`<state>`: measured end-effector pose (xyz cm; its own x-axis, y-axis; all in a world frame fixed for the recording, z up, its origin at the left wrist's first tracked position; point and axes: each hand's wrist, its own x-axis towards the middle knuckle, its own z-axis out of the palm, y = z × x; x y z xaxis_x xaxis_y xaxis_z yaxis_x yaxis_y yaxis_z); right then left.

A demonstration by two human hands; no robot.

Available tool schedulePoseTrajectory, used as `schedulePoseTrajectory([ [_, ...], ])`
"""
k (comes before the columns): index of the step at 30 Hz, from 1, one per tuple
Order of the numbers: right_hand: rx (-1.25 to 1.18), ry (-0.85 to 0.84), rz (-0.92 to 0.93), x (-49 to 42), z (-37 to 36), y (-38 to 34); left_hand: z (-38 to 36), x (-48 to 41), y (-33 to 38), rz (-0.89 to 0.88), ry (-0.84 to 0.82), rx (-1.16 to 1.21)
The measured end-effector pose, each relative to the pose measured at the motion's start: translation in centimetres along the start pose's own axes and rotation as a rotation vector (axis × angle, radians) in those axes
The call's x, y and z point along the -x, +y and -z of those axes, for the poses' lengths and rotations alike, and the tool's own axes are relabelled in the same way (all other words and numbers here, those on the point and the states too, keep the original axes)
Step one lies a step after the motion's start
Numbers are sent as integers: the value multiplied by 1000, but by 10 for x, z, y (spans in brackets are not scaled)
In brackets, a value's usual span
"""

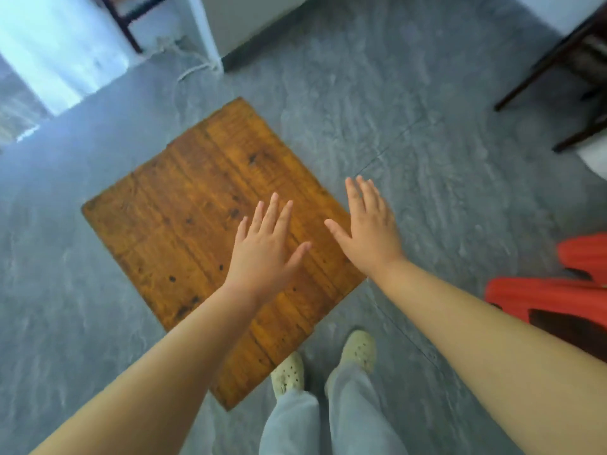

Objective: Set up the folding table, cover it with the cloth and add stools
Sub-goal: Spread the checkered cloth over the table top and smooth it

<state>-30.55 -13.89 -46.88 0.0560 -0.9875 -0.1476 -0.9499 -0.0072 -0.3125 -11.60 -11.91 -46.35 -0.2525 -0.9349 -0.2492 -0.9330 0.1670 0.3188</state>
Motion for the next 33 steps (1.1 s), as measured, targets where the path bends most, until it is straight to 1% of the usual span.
schedulePoseTrajectory([
  [2, -39, 96, -72, 10, 36, 19, 27, -16, 34, -123, 24, -45],
  [5, -59, 246, -147, 35, 93, 57, 61, -32, 96, -291, 120, -101],
  [8, -40, 374, -229, 69, 147, 107, 83, -42, 170, -409, 130, -140],
  [14, 45, 557, -413, 165, 241, 225, 97, -37, 342, -662, 178, -212],
  [17, 17, 625, -524, 235, 276, 289, 89, -13, 435, -756, 198, -186],
  [21, -40, 639, -677, 341, 296, 375, 48, 37, 561, -881, 175, -135],
  [25, -73, 592, -815, 442, 296, 455, -25, 87, 669, -942, 48, -146],
  [29, -60, 521, -905, 523, 279, 524, -102, 123, 743, -982, -92, -198],
  [33, -86, 465, -984, 575, 254, 581, -166, 136, 787, -986, -198, -244],
])
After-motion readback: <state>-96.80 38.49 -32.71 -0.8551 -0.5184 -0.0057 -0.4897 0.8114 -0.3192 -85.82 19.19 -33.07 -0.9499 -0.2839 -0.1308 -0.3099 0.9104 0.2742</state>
